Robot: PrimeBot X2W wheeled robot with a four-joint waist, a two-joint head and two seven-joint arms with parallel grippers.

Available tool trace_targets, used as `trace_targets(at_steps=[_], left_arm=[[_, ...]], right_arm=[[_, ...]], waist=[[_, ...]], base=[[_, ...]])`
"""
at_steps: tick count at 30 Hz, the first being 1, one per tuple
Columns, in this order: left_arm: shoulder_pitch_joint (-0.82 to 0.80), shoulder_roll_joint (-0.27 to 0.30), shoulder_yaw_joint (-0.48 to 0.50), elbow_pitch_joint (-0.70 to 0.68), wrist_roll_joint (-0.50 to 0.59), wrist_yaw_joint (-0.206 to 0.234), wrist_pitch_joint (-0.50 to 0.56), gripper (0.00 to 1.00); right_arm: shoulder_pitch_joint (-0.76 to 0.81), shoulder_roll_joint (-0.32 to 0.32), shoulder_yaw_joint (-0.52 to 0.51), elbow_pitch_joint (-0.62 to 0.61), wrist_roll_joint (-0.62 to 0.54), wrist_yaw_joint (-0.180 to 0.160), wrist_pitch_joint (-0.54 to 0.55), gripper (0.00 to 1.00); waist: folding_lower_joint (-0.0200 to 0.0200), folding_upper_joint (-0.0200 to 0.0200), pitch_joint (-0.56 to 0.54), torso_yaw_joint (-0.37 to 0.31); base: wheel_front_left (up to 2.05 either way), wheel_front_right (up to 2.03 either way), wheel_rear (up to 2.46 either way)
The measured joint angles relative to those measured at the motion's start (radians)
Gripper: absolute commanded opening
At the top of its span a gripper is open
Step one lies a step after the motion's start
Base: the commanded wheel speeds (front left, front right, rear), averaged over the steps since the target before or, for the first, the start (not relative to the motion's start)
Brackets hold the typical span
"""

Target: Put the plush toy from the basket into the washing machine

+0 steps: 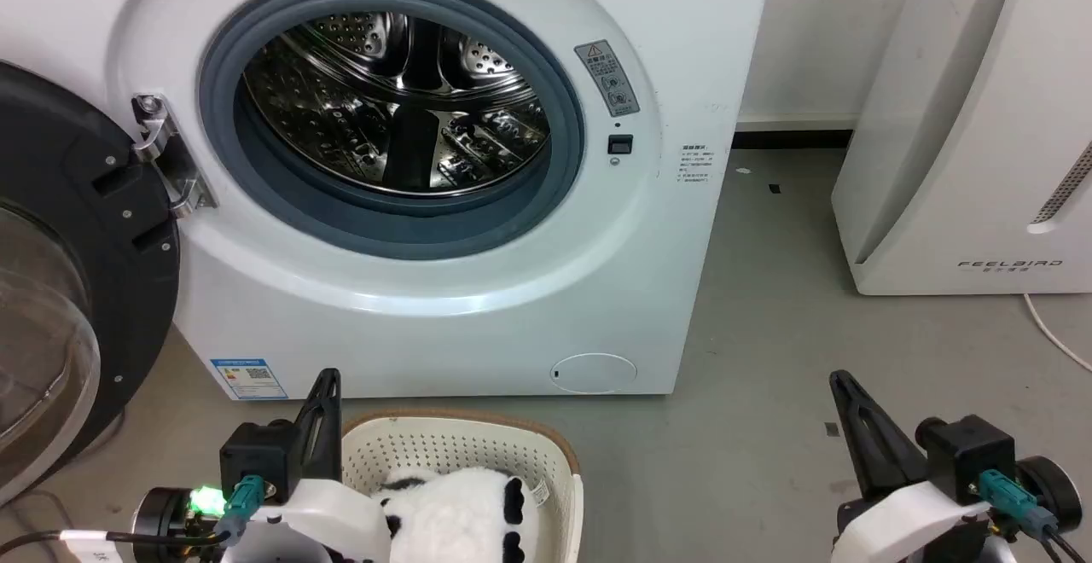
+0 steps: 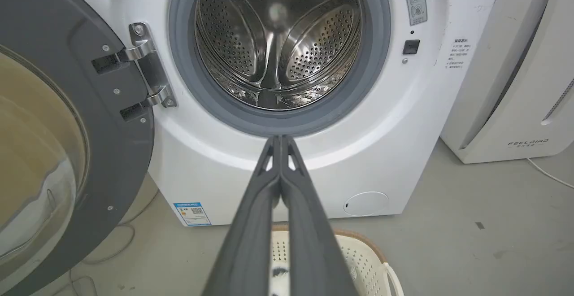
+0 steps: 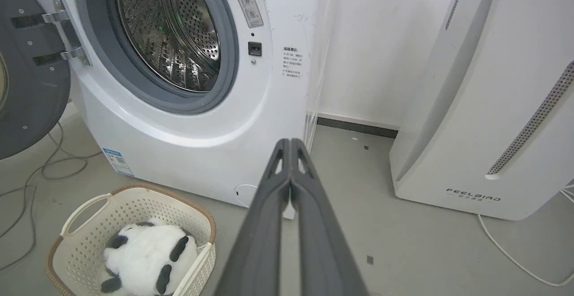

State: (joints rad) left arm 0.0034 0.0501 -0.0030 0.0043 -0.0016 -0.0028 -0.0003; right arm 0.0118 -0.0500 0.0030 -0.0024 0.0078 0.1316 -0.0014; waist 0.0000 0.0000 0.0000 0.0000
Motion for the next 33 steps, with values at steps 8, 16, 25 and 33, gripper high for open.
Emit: trace_targets(at_steps=[8,16,25,33], left_arm=[[0.0,0.0,-0.003,0.001,0.0,0.0,0.0,1.0],[0.0,0.0,-0.012,0.001,-0.002,0.001,-0.01,1.0],[0.0,0.0,-0.024,0.01,-0.012,0.004,-0.028,1.0],[-0.001,0.0,-0.041,0.043,-0.028,0.004,-0.045,1.0]], right_arm=[[0.0,0.0,0.002,0.0,0.001,0.0,0.0,1.0],[0.0,0.0,-0.002,0.0,0.011,0.0,-0.009,1.0],[0.001,0.0,-0.013,-0.004,0.02,0.0,-0.027,1.0],[0.001,0.0,-0.017,-0.007,0.028,0.0,-0.045,1.0]], waist=[[0.0,0.0,0.0,0.0],[0.0,0.0,0.003,-0.001],[0.0,0.0,0.011,-0.006],[0.0,0.0,0.03,-0.012]], base=[[0.0,0.0,0.0],[0.0,0.0,0.0],[0.0,0.0,0.0],[0.0,0.0,0.0]])
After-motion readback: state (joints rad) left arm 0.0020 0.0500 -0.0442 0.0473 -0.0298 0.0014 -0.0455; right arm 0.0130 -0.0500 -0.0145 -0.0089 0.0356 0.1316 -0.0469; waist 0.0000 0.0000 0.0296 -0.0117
